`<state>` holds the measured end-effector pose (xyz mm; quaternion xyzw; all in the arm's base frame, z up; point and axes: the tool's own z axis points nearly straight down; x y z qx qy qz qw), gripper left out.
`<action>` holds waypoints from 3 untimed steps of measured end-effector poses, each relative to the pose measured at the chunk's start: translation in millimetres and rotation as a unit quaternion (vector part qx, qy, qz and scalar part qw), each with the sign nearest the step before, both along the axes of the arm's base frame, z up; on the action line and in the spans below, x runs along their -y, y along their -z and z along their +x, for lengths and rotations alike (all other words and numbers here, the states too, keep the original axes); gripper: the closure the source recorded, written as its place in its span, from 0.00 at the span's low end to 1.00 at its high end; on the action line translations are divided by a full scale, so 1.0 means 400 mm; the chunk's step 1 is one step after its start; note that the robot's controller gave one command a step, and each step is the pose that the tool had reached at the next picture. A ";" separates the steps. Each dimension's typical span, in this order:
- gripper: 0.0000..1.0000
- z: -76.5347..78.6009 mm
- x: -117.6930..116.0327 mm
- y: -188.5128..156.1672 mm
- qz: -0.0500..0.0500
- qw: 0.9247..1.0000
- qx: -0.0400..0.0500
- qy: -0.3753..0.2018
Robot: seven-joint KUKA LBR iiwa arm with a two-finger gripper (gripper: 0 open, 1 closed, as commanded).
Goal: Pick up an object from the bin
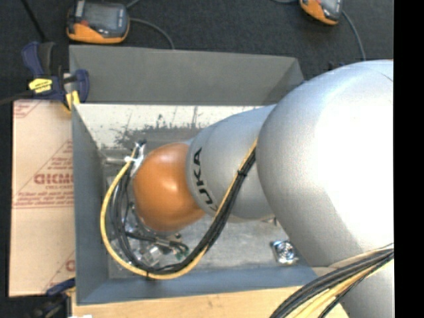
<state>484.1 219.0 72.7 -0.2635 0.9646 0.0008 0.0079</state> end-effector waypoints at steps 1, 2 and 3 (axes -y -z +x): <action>0.00 -0.018 0.043 0.003 -0.004 0.964 -0.002 -0.265; 1.00 -0.021 0.040 0.003 -0.003 0.965 -0.003 -0.263; 1.00 0.010 0.086 -0.078 -0.005 0.966 -0.005 -0.260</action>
Offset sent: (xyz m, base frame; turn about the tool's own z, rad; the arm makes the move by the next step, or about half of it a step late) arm -0.0104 -0.0166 -0.0027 -0.5392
